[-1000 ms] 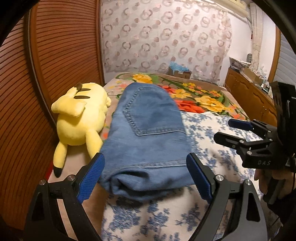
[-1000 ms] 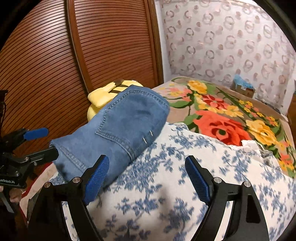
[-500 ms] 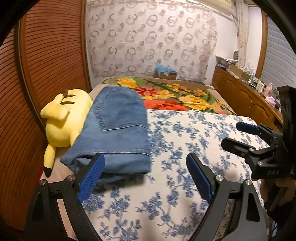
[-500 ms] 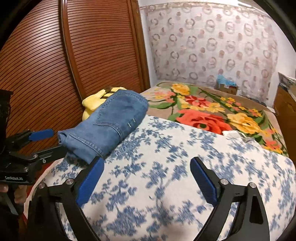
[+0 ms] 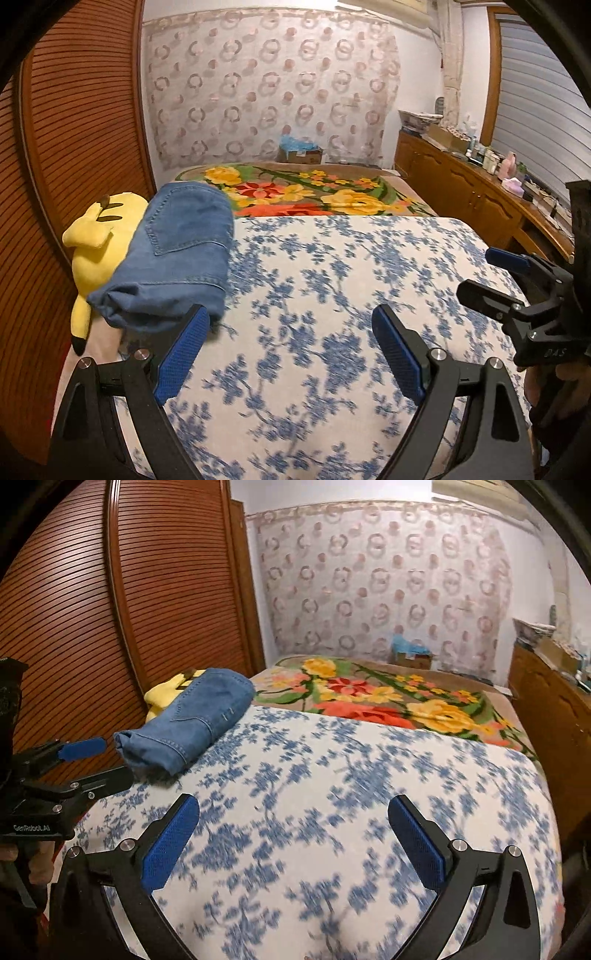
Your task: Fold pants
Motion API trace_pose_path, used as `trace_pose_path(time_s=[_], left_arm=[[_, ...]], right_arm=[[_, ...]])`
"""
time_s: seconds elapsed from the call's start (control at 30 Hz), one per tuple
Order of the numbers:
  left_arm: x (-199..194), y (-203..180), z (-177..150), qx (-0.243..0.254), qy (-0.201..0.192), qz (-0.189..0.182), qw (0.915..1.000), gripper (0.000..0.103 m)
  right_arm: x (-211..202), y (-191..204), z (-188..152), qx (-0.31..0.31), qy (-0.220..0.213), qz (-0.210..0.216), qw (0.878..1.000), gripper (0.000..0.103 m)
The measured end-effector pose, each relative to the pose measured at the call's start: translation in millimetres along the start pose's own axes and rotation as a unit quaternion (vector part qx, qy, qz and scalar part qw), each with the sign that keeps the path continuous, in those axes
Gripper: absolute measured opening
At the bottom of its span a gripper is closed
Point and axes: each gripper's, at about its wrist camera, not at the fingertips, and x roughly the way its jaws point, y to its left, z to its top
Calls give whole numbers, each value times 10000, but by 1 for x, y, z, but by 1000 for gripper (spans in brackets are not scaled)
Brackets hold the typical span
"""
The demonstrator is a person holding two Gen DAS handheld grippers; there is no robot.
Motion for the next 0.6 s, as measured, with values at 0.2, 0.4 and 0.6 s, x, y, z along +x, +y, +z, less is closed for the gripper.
trace_pose_path(time_s=[0.2,0.4,0.6], left_arm=[[-19,-22,-12,58,-94,-63,9999,90],[-39,-36,-23,68,-163,-56,9998,90],[-61,-48,-27,152,-249,-120,9995,90]], right_arm=[[-50,-4,-18,74,-117,-280,9995,102],[-93,-5,-29,206,-231,-453,9985,102],[-134,-4,-29,316,-412,-544,9972,102]])
